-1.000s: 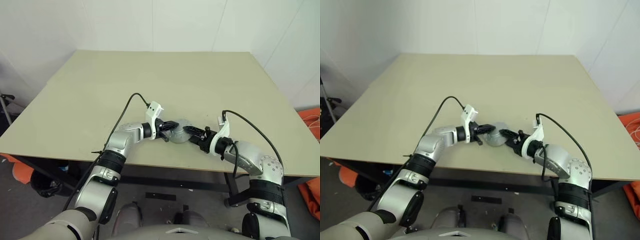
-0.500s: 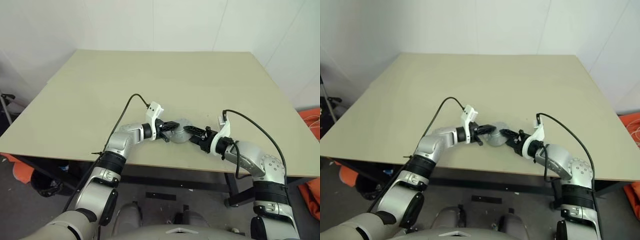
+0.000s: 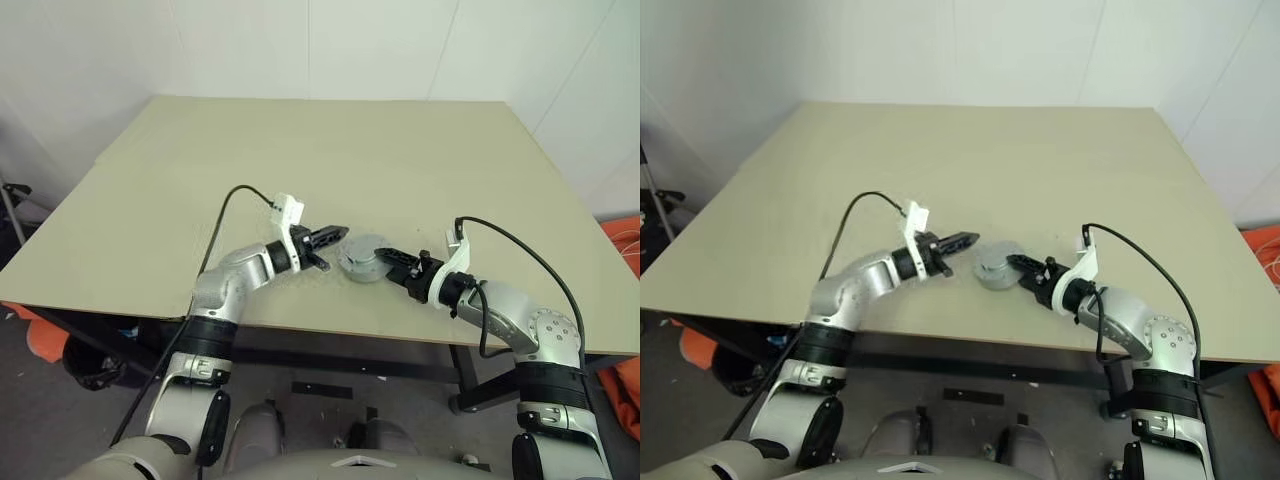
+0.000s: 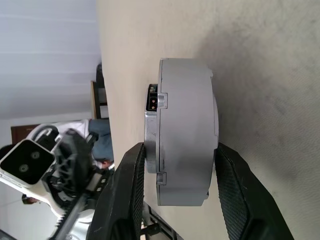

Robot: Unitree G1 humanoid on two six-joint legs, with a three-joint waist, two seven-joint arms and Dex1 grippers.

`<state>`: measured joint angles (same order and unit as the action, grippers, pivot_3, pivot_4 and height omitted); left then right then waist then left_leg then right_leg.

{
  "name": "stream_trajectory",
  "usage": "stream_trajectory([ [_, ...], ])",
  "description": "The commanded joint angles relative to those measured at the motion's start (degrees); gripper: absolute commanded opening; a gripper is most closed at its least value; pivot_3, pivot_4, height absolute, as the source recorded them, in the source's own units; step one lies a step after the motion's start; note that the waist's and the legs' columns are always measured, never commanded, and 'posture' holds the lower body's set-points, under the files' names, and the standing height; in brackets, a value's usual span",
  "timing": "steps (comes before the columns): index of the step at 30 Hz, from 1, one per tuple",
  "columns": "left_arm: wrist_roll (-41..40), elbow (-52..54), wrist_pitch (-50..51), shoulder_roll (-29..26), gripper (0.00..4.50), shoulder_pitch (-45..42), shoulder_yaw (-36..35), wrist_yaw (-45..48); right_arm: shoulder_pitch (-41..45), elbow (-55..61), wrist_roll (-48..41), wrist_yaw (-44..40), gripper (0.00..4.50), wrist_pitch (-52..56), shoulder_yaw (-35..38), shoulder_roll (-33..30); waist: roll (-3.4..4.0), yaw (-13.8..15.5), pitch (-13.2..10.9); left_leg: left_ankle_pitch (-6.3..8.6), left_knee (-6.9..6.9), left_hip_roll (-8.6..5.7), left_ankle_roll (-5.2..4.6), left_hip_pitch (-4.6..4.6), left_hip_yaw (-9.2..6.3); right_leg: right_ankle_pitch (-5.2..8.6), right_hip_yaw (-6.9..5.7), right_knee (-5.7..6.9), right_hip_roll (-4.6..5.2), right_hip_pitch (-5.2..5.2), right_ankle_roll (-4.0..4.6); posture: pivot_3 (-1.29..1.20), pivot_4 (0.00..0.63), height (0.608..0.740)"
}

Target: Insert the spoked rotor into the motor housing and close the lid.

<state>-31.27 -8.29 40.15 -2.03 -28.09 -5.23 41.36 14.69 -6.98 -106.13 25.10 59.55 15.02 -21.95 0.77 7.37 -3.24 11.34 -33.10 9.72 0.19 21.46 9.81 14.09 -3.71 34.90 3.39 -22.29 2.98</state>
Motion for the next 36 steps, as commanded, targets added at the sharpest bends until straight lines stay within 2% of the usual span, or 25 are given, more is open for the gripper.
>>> stream_trajectory([
  [1, -10.16, 6.49, 5.37, 0.65, 0.0, 2.87, -7.83, -4.05, 1.67, 2.46, -2.14, -2.2, 1.94, -1.42, 1.16, 0.12, 0.0, -0.05, 0.0, 0.0, 0.0, 0.0, 0.0, 0.0, 0.0, 0.0, 0.0, 0.01, 0.0, 0.0, 0.0, 0.0, 0.0, 0.74],
  [8, -24.34, 13.39, 14.93, 2.14, 0.0, 12.7, -15.95, -13.31, 4.03, 3.09, -3.09, -2.71, 1.94, -2.61, 0.36, 1.06, 0.0, -0.1, 0.0, 0.01, -0.06, 0.0, -0.02, 0.02, 0.0, 0.0, 0.0, 0.0, -0.01, 0.0, 0.0, 0.0, 0.0, 0.74],
  [15, -33.02, 13.96, 16.56, 5.52, 0.0, 17.79, -19.53, -22.21, 7.24, 4.73, -5.57, -1.96, 1.94, -3.67, -0.64, 2.31, -0.02, -0.03, -0.01, 0.01, -0.2, 0.02, -0.02, -0.06, -0.01, -0.06, 0.0, -0.04, -0.01, 0.17, -0.11, 0.0, 0.0, 0.74],
  [19, -38.1, 13.21, 17.07, 5.67, 0.82, 17.57, -20.53, -25.4, 9.58, 6.88, -6.86, -0.38, 1.94, -5.11, -1.51, 4.21, -0.03, -0.25, -0.01, 0.01, -0.22, 0.03, -0.02, -0.07, -0.02, -0.1, 0.0, -0.05, -0.03, 0.18, -0.19, 0.0, 0.0, 0.74],
  [30, -47.24, 10.76, 17.23, 5.42, 4.4, 16.21, -18.89, -29.2, 10.64, 9.67, -6.87, 1.72, 1.94, -4.46, -2.55, 9.11, -0.04, -0.21, 0.0, 0.01, -0.23, 0.0, -0.01, -0.07, -0.05, -0.15, 0.01, -0.06, -0.04, 0.19, -0.28, 0.0, 0.0, 0.74],
  [36, -50.38, 8.99, 17.59, 5.24, 4.46, 15.52, -17.36, -29.62, 10.71, 10.31, -6.87, 2.15, 1.94, -4.09, -2.79, 10.32, -0.05, -0.22, 0.01, 0.0, -0.26, 0.0, 0.01, -0.08, -0.07, -0.09, 0.01, -0.06, -0.04, 0.21, -0.48, 0.0, 0.0, 0.74],
])
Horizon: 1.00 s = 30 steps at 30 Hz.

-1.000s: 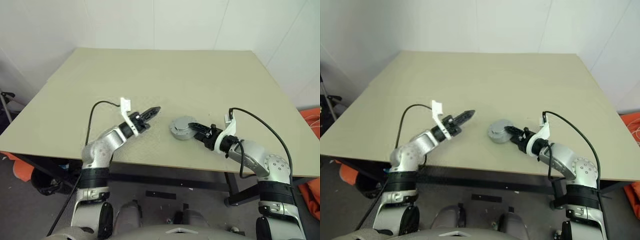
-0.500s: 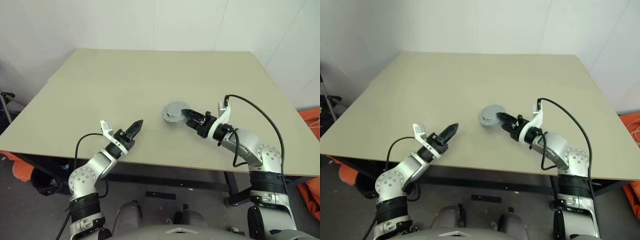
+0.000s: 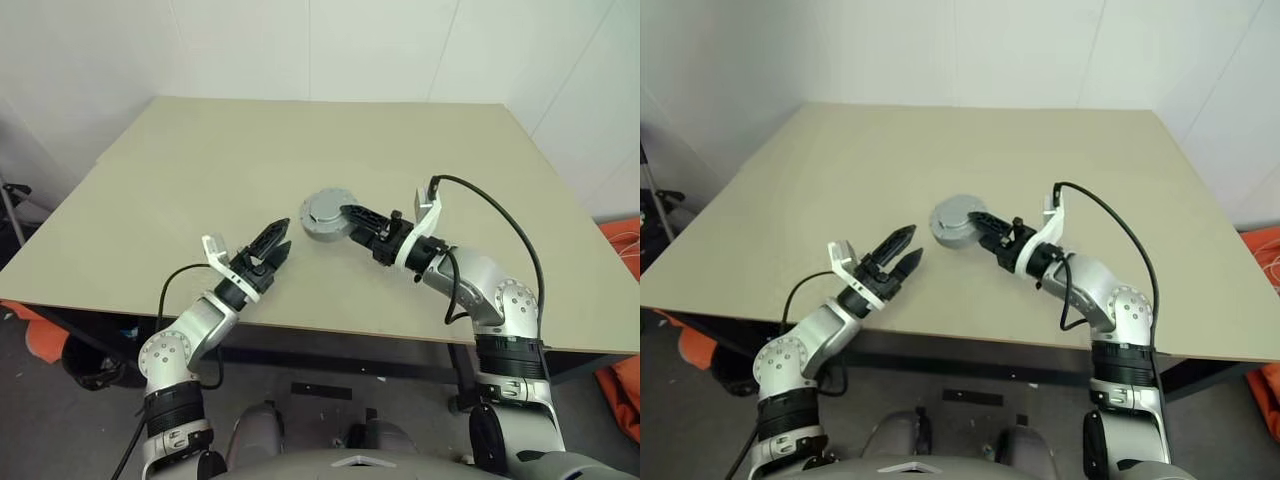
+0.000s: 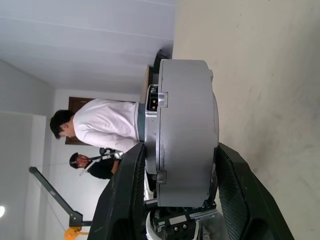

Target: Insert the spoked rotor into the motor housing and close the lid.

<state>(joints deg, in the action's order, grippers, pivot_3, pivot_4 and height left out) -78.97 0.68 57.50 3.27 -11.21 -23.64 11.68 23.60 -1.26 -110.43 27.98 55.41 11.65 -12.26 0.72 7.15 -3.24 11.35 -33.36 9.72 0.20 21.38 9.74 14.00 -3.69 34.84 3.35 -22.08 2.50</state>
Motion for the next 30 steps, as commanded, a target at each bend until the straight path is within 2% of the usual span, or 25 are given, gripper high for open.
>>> stream_trajectory([
  [1, -3.13, -0.29, 0.15, 0.08, 4.46, -1.51, 1.3, 0.05, 1.8, 4.7, -2.57, -0.69, 1.94, 0.14, 0.58, 0.72, 0.0, 0.0, 0.0, 0.0, 0.0, 0.0, 0.0, 0.0, -0.01, 0.01, 0.0, 0.0, 0.0, 0.01, -0.04, 0.0, 0.0, 0.74],
  [10, -5.65, -2.79, -0.05, 1.41, 4.46, -3.43, 3.56, -0.1, 1.32, 6.24, -2.57, 0.09, 1.94, 0.58, 0.42, 1.37, -0.01, 0.03, 0.01, 0.0, -0.06, -0.01, 0.01, -0.01, -0.04, 0.01, 0.01, 0.0, 0.0, 0.05, -0.19, 0.0, 0.0, 0.74],
  [26, -4.16, -6.18, -4.83, 3.81, 4.46, -8.67, 4.73, 0.2, -0.26, 8.2, -2.57, 1.25, 1.94, 1.75, 0.19, 2.08, -0.02, 0.07, 0.01, -0.03, -0.1, -0.03, 0.05, -0.06, -0.09, 0.0, 0.02, 0.0, 0.0, 0.12, -0.33, 0.0, 0.0, 0.74],
  [30, -4.3, -6.49, -4.55, 3.97, 3.52, -8.73, 5.04, -0.31, -0.11, 8.38, -2.57, 1.35, 1.94, 1.75, 0.15, 2.17, -0.02, 0.06, 0.01, -0.03, -0.11, -0.03, 0.06, -0.06, -0.09, 0.0, 0.02, 0.01, 0.0, 0.12, -0.34, 0.0, 0.0, 0.74],
])
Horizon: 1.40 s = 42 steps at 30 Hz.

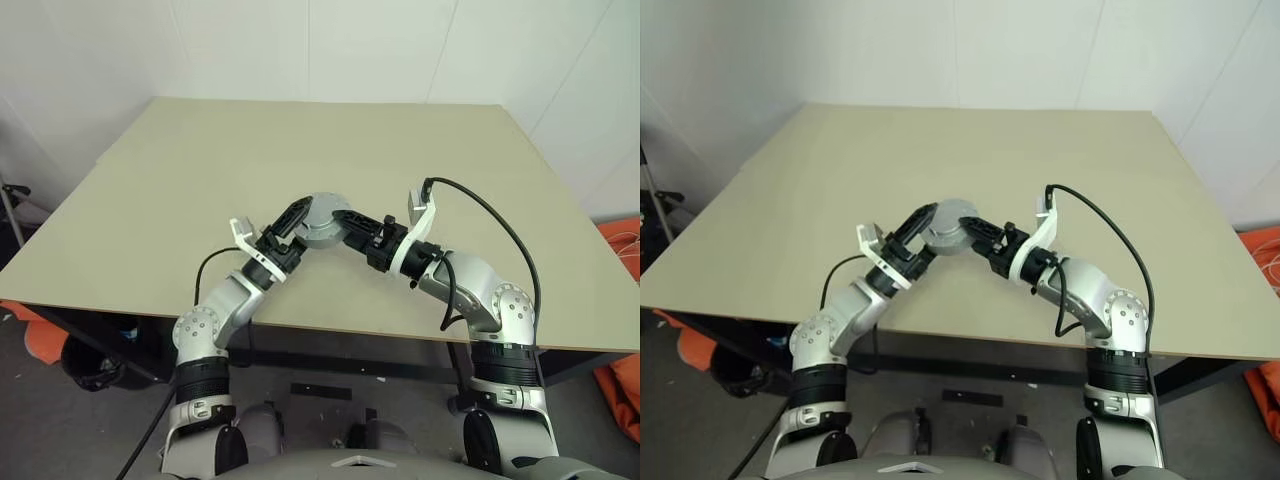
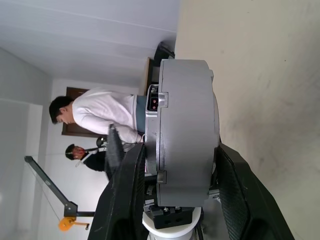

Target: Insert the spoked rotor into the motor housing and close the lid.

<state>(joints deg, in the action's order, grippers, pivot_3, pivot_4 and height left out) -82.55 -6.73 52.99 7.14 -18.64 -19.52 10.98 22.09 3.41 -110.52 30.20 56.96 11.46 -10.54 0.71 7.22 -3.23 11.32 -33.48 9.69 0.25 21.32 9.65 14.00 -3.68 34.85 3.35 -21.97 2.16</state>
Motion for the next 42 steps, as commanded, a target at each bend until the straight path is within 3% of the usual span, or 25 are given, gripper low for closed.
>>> stream_trajectory([
  [1, -0.8, 0.95, 0.06, 0.14, 3.16, -1.28, 0.98, 0.31, 1.41, 3.79, -2.48, -0.86, 1.94, 0.17, 0.34, 0.5, 0.0, 0.0, 0.0, 0.0, -0.01, 0.0, 0.0, 0.0, 0.0, 0.0, 0.0, 0.0, 0.0, 0.0, 0.0, 0.0, 0.0, 0.74],
  [4, -1.08, 0.93, 0.36, 0.18, 2.21, -1.27, 1.06, 0.05, 1.43, 3.89, -2.48, -0.83, 1.94, 0.13, 0.34, 0.58, 0.0, 0.01, 0.0, 0.0, -0.06, 0.0, 0.0, 0.02, -0.02, -0.02, 0.0, 0.0, 0.0, 0.0, -0.03, 0.0, 0.0, 0.74],
  [19, -3.18, 2.46, -0.33, 0.84, 2.17, -0.79, 0.72, -1.75, 0.53, 3.62, -2.48, -1.38, 1.94, -0.51, 0.69, -0.6, 0.0, -0.01, 0.0, 0.0, -0.3, 0.02, 0.0, 0.02, -0.06, -0.11, 0.0, 0.02, 0.0, 0.11, -0.1, 0.0, 0.0, 0.74],
  [26, -3.3, 3.5, -1.89, 1.23, 2.12, -0.21, 0.66, -2.27, -0.91, 3.1, -2.48, -1.35, 4.35, -2.5, -0.13, -2.98, 0.0, 0.0, 0.0, 0.01, -0.41, 0.02, -0.01, 0.0, -0.14, -0.12, -0.02, 0.02, 0.0, 0.23, -0.14, 0.0, 0.0, 0.74],
  [27, -3.28, 3.57, -2.23, 1.3, 2.12, -0.21, 0.65, -2.27, -0.9, 2.96, -2.48, -1.11, 4.5, -2.89, -0.44, -3.45, 0.0, 0.0, 0.0, 0.01, -0.43, 0.03, -0.01, 0.0, -0.15, -0.13, -0.02, 0.02, 0.0, 0.25, -0.15, 0.0, 0.0, 0.74],
  [36, -1.22, 5.36, -8.06, 1.33, 2.12, -0.62, -0.41, -2.77, -1.87, -0.3, 1.46, -1.59, 4.5, -5.28, -0.7, -7.85, 0.0, -0.05, 0.0, 0.02, -0.59, 0.03, -0.02, -0.12, -0.21, -0.17, -0.04, 0.0, 0.01, 0.52, -0.23, 0.0, 0.0, 0.74],
  [42, 7.85, 6.82, -18.65, 0.72, 2.12, -1.35, -1.33, -5.03, -1.61, -1.64, 2.84, -2.75, 4.5, -5.54, -0.8, -8.6, 0.0, -0.16, 0.0, 0.02, -0.61, 0.04, -0.03, -0.17, -0.22, -0.18, -0.04, -0.03, 0.0, 0.59, -0.26, 0.0, 0.0, 0.74],
])
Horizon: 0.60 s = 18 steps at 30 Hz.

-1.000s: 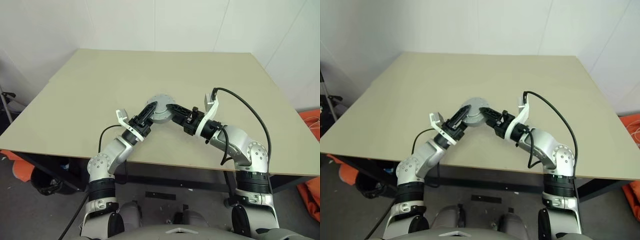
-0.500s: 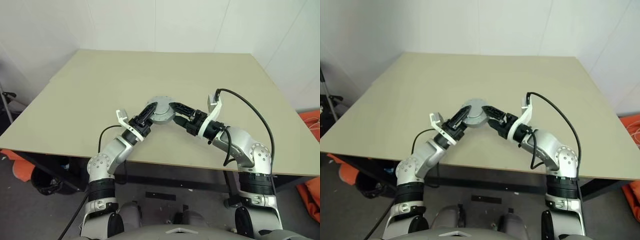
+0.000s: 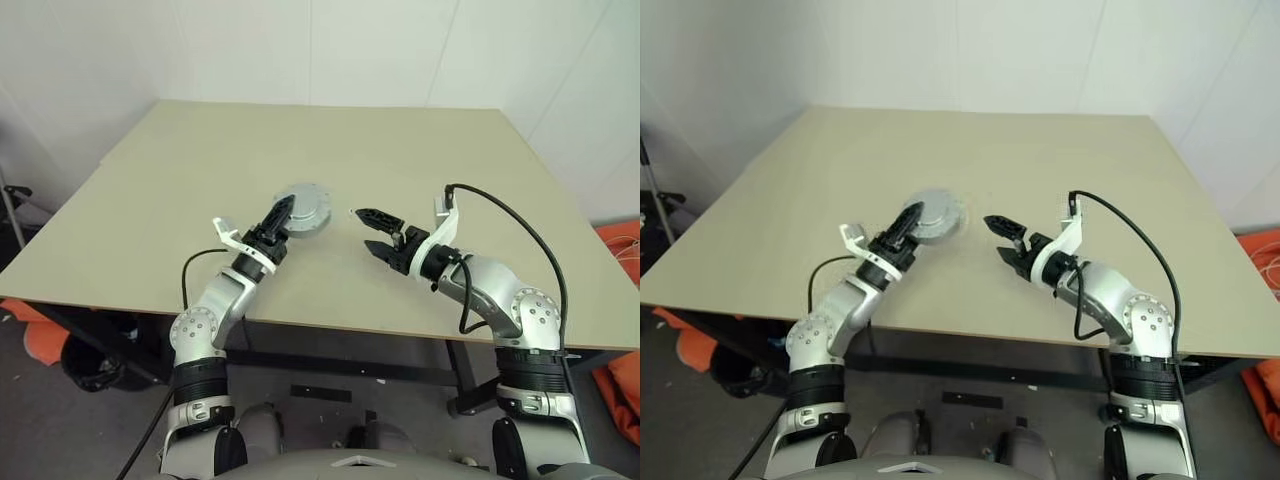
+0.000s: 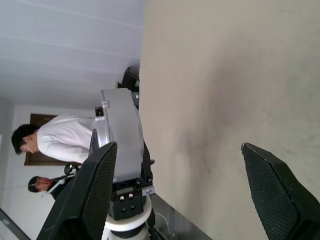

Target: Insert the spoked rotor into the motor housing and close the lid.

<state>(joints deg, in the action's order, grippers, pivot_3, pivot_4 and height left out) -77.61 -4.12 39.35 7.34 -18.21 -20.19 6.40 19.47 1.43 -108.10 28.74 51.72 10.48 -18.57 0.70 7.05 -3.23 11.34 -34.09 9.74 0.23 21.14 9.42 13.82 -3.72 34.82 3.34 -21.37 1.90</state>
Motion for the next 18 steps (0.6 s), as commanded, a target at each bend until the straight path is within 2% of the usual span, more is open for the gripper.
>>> stream_trajectory([
  [1, 4.53, 4.22, -6.66, 0.34, 2.12, -1.92, -0.73, -0.88, 1.09, 0.16, 0.72, -1.52, 4.5, -0.16, 0.07, -0.63, 0.0, 0.01, 0.0, 0.0, 0.0, 0.0, 0.0, 0.01, 0.0, 0.0, -0.01, 0.0, 0.0, 0.0, 0.0, 0.0, 0.0, 0.74],
  [9, 10.03, 0.73, -19.65, -0.08, 2.12, -5.45, -6.94, -4.1, 1.8, -1.53, 9.03, -3.29, 4.5, -1.0, -0.51, 0.61, -0.03, 0.03, -0.01, 0.02, -0.05, -0.01, -0.03, 0.1, -0.11, -0.01, -0.09, -0.03, 0.0, -0.01, 0.0, 0.0, 0.0, 0.74],
  [18, 14.24, -1.65, -28.32, -0.09, 2.12, -6.96, -11.16, -9.29, 1.85, -1.5, 10.53, -4.55, 4.5, 0.82, -0.21, 1.86, -0.15, 0.1, -0.02, 0.03, -0.08, -0.02, -0.05, 0.13, -0.15, -0.01, -0.11, -0.03, 0.01, 0.0, 0.01, 0.0, 0.0, 0.74],
])
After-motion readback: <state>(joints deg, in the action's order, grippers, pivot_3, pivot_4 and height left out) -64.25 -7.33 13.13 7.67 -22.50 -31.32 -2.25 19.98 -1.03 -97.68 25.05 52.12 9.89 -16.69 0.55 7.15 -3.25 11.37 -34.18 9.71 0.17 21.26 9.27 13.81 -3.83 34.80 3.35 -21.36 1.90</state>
